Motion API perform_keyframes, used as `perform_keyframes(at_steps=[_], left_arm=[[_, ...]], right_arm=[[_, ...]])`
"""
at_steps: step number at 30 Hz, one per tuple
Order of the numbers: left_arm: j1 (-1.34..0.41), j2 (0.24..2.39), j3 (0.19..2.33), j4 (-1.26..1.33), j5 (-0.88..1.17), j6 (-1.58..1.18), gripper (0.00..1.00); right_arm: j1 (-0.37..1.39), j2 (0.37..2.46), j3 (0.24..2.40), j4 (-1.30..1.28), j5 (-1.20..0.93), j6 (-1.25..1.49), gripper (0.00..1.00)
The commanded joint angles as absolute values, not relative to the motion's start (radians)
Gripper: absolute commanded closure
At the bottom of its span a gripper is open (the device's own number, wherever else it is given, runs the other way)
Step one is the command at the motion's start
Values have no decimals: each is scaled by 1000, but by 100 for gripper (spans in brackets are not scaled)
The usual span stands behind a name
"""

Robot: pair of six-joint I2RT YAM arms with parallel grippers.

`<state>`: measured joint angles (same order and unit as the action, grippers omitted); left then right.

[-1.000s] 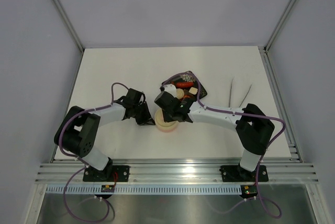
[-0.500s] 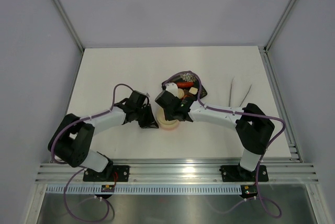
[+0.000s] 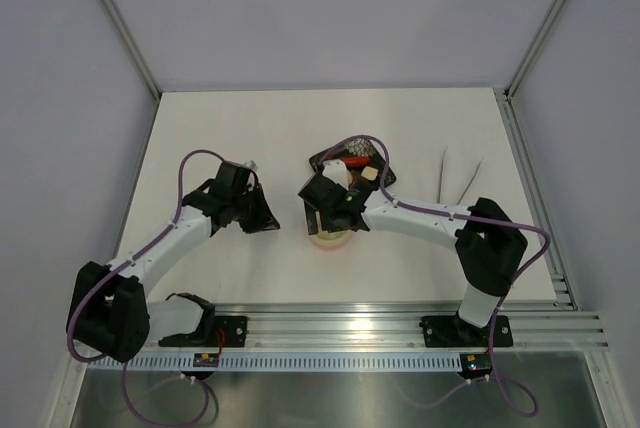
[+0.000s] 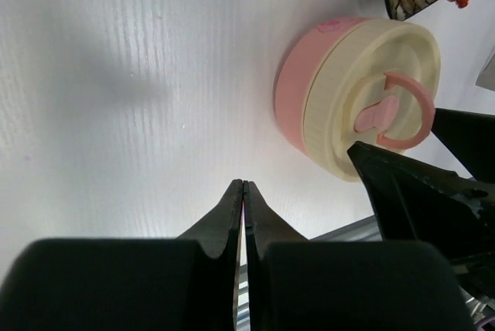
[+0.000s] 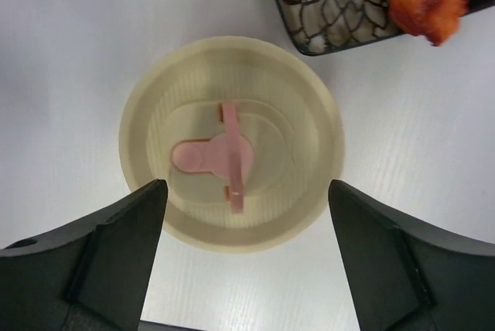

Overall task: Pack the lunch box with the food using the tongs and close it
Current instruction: Screw the box lid onto the packing box.

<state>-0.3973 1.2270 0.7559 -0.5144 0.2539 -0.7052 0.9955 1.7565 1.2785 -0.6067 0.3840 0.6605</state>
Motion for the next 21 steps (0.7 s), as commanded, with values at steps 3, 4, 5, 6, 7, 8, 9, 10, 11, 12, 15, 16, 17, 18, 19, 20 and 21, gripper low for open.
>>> perform_keyframes(at_steps=[3, 4, 5, 6, 7, 8, 9, 10, 11, 12, 15, 16, 17, 18, 19, 20, 21], left_arm=[[-353, 1128, 853, -607, 201, -634, 95], [-341, 1121, 859, -614, 198, -627, 94], [-334, 1115, 865, -630, 198, -621, 94], [-328, 1112, 877, -635, 195, -614, 94], [-319, 1108, 884, -644, 196, -611, 93], [-316, 1104, 888, -647, 196, -609, 93], [-314, 1106, 894, -650, 198, -606, 93], [-311, 1104, 905, -658, 196, -604, 93], [-308, 1104, 911, -664, 196, -603, 93], [-308, 1103, 916, -667, 198, -600, 93], [-304, 1089, 931, -678, 192, -594, 91], [-302, 1086, 934, -683, 190, -594, 91], [-301, 1085, 937, -683, 190, -591, 91], [-301, 1086, 939, -683, 192, -591, 91], [-301, 1088, 940, -684, 193, -591, 91], [-302, 1092, 942, -684, 195, -591, 91], [-301, 1094, 942, -683, 196, -592, 91]], right_arm=[[982, 1571, 1322, -721, 531, 681, 6], [973, 1528, 1321, -733, 538, 684, 6], [968, 1507, 1312, -738, 543, 684, 6], [963, 1487, 1305, -739, 549, 684, 6], [951, 1453, 1301, -741, 548, 683, 7], [945, 1442, 1293, -744, 548, 681, 7], [939, 1431, 1295, -753, 554, 683, 7], [933, 1415, 1295, -777, 561, 693, 7], [921, 1402, 1289, -787, 566, 698, 7], [911, 1390, 1279, -791, 565, 706, 7], [858, 1319, 1224, -772, 522, 713, 7], [850, 1293, 1212, -741, 502, 707, 8], [844, 1287, 1197, -721, 480, 697, 11], [845, 1299, 1197, -688, 422, 674, 17], [845, 1314, 1201, -671, 385, 664, 32], [845, 1334, 1216, -657, 346, 655, 43], [853, 1383, 1226, -629, 272, 638, 57]])
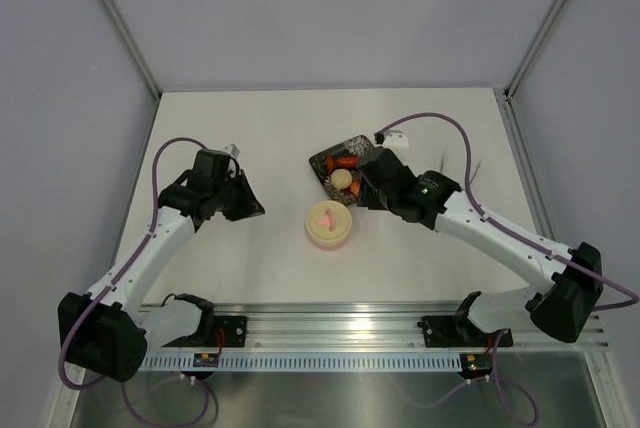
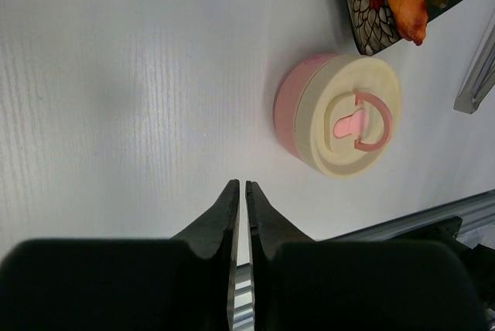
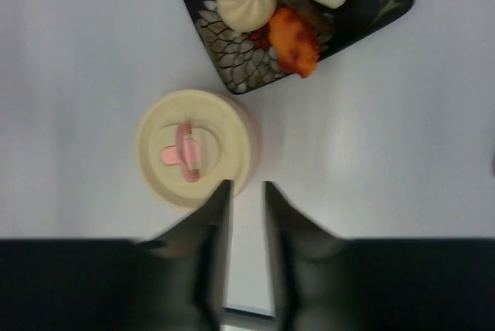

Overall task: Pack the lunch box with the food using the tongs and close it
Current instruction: Screw the box lid onto the packing box.

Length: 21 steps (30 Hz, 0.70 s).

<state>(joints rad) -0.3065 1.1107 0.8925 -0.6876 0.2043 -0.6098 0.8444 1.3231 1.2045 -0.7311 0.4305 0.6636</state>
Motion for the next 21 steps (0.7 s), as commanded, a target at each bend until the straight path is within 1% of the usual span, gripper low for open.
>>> perform_keyframes(at_steps=[1, 3, 4, 5, 6, 9, 15, 21], left_arm=[[-301, 1095, 942, -683, 199, -592, 91], [-301, 1095, 939, -681, 198, -597, 91], [-301, 1094, 937, -681, 199, -597, 91], [-301, 1092, 936, -683, 198, -598, 91], [-299, 1089, 934, -684, 193, -597, 91], [-299, 1089, 933, -687, 193, -594, 91], [-299, 1095, 931, -686, 196, -594, 91], [-299, 1104, 930, -680, 204, -591, 91]], right_arm=[[860, 1411, 1236, -618, 247, 631, 83], [905, 1471, 1285, -609, 213, 605, 96], [916, 1533, 1302, -607, 200, 595, 99], [923, 1561, 1331, -603, 181, 585, 100], [928, 1586, 1339, -594, 140, 575, 100], [931, 1664, 1348, -546, 108, 569, 100], [923, 1749, 1379, -577, 143, 583, 100], [870, 1721, 1283, -531, 146, 621, 100]])
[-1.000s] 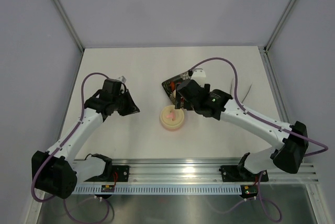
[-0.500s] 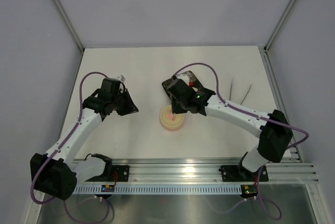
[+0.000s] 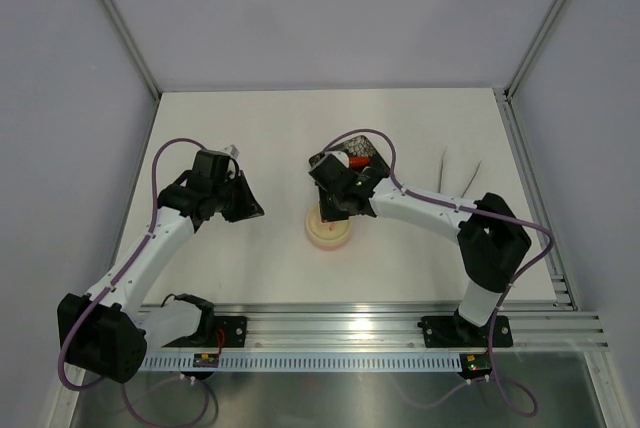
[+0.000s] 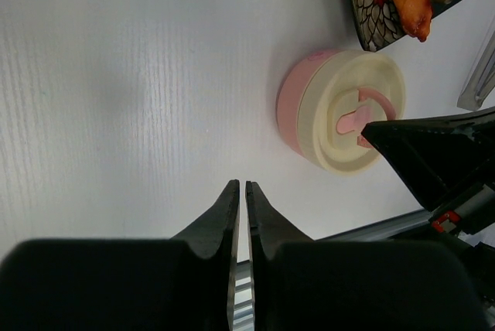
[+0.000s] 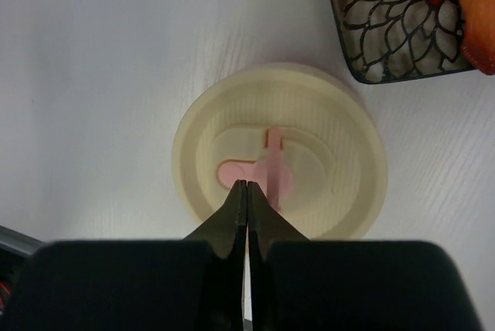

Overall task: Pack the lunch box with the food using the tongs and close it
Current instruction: Screw the box lid onto the packing box.

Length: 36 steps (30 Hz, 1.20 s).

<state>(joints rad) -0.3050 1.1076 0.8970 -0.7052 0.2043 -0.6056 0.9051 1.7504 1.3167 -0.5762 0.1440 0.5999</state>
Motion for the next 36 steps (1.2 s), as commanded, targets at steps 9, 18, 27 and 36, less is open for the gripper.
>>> perform_keyframes(at_steps=[9, 18, 27, 36], left_arm=[[-298, 1111, 919, -673, 215, -589, 91], [-299, 1106, 914, -672, 216, -592, 91], [-299, 1101, 914, -676, 219, -586, 91], [-299, 1097, 911, -672, 230, -583, 91]], right_arm=[[799, 1703, 1083, -321, -27, 644, 100], [732, 1674, 841, 45, -221, 727, 100], [712, 1706, 753, 158, -268, 776, 100], [703, 1703, 718, 195, -275, 804, 100]])
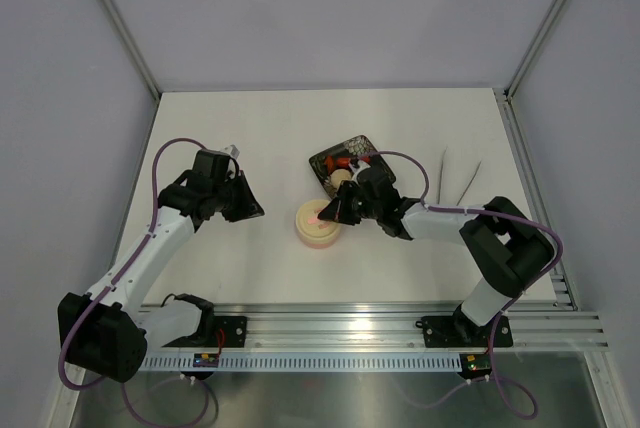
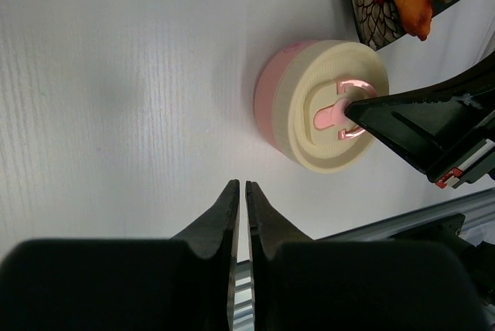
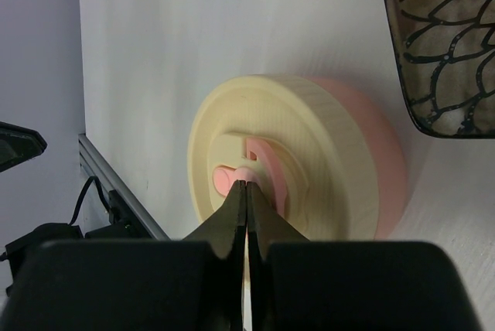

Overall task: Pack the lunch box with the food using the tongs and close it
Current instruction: Screw the box lid onto the packing box.

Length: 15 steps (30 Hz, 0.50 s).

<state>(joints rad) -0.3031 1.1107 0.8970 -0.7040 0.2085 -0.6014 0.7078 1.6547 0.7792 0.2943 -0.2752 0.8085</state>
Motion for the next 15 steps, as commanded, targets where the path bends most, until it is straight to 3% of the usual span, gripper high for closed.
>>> perform_keyframes(at_steps=[1, 15], left_arm=[[-299, 1095, 911, -672, 232, -581, 91], [-298, 1071, 907, -672, 241, -578, 91]], right_arm=[[695, 1704, 709, 213, -294, 819, 100], [655, 1779, 637, 371, -374, 928, 100]])
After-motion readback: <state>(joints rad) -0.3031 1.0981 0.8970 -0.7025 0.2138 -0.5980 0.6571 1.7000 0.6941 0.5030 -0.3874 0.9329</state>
